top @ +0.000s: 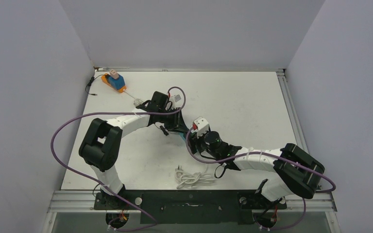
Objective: Pull the plug off the socket
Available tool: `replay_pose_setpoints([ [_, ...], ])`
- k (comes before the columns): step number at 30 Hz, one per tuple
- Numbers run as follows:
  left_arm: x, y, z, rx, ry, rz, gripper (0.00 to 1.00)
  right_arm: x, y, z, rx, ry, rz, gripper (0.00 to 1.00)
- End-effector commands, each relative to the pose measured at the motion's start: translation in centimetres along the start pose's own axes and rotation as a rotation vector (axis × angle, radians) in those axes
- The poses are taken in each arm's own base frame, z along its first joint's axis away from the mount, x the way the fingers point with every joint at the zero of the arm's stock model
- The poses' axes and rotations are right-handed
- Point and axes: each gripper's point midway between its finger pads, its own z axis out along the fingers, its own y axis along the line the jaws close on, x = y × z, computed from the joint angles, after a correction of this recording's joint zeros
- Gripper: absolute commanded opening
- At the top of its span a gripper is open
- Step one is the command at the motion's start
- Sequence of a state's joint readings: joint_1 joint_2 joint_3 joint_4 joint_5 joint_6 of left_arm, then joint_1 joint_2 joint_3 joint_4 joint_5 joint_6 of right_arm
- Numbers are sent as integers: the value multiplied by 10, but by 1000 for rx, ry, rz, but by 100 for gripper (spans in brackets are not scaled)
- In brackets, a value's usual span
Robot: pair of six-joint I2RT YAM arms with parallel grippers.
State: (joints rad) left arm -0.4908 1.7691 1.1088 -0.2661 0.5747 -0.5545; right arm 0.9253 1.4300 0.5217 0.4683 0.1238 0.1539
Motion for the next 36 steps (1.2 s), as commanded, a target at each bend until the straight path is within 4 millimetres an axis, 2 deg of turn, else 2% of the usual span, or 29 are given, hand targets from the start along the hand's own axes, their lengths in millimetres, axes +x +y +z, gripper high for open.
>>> replay_pose_setpoints([
  [1, 9, 18, 12, -92, 33, 24, 29, -30, -2, -2, -33, -82, 78, 41],
  [8, 11, 20, 12, -104, 38, 30, 29, -30, -20, -3, -20, -81, 144, 36],
  [15, 11, 20, 13, -107, 39, 31, 29, -31, -23, -4, -14, -87, 144, 35],
  [24, 10, 20, 13, -108, 39, 34, 29, -30, -22, -4, -18, -84, 129, 34],
  [36, 11, 21, 14, -109, 44, 33, 29, -28, -8, -4, -3, -75, 49, 32],
])
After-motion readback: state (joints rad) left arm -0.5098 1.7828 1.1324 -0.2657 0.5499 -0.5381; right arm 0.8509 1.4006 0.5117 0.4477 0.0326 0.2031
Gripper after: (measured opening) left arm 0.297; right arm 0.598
